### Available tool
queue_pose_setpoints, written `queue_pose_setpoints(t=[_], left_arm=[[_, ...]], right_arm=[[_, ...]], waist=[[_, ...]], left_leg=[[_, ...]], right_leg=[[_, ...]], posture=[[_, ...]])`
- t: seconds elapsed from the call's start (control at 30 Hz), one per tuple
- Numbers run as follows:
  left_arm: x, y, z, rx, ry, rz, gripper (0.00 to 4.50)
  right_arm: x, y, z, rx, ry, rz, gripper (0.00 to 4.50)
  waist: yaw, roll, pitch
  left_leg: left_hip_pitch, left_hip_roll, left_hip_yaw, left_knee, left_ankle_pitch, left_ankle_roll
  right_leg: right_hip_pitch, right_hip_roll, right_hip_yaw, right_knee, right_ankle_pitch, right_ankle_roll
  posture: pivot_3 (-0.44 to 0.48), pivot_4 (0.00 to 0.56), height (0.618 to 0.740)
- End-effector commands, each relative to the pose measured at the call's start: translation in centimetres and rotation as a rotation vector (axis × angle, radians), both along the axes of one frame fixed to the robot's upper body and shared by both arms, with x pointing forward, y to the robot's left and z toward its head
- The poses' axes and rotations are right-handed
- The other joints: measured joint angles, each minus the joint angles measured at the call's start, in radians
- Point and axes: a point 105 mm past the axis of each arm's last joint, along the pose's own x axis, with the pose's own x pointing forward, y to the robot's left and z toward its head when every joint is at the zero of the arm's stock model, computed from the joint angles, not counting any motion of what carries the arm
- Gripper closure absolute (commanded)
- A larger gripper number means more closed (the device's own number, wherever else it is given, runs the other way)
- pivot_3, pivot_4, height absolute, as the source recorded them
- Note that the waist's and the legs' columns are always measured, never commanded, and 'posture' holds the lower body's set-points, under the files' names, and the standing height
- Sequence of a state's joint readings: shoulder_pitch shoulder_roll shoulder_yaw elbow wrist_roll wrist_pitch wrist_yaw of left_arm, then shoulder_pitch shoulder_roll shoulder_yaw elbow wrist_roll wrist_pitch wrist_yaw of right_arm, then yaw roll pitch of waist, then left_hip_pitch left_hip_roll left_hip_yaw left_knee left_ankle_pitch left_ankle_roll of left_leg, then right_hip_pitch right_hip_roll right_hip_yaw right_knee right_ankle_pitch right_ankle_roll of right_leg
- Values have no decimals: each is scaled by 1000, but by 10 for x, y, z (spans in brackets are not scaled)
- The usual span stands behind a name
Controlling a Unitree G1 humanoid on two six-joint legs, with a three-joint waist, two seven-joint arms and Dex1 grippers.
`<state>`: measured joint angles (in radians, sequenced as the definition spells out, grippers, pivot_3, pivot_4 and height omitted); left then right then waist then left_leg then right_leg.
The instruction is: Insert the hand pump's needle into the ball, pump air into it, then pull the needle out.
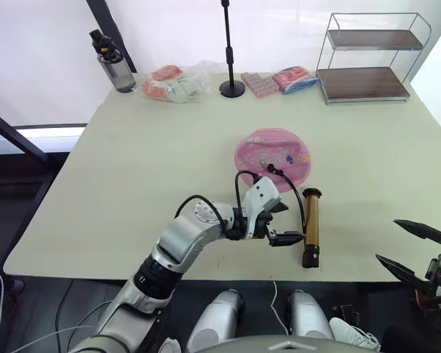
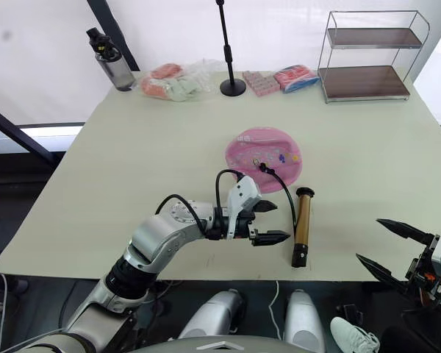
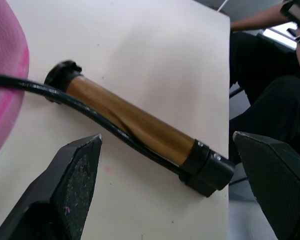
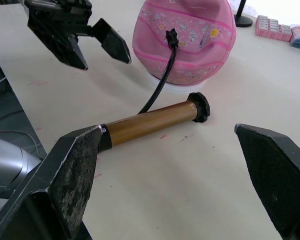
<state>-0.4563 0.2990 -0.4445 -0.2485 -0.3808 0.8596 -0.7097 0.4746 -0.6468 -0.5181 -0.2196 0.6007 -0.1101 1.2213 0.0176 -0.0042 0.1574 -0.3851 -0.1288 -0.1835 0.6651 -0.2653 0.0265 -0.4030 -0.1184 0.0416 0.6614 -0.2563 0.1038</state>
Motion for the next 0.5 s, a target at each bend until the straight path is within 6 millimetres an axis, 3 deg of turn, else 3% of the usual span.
queue_pose_setpoints(t=[0.03, 0.23, 0.5], left_arm=[[-3, -27, -1, 28, 8, -10, 38], [-13, -52, -7, 83, 12, -58, 38], [-17, -59, -25, 199, 66, -67, 38]], right_arm=[[0, 6, 7, -1, -29, 29, 0], [0, 8, 4, -2, -24, 37, 0], [-2, 7, 1, -19, -15, 45, 0]], waist=[[8, -1, 0], [2, -2, 1], [0, -4, 3]], left_leg=[[-1, 0, 0, 1, 0, 0], [-1, 0, 1, 2, 0, 0], [0, 0, 2, 2, 0, 0]], right_leg=[[0, 0, 0, 0, 1, 1], [0, 0, 1, 0, 1, 2], [0, 0, 1, 0, 1, 2]], posture=[[0, 150, 736], [0, 150, 736], [0, 150, 736]])
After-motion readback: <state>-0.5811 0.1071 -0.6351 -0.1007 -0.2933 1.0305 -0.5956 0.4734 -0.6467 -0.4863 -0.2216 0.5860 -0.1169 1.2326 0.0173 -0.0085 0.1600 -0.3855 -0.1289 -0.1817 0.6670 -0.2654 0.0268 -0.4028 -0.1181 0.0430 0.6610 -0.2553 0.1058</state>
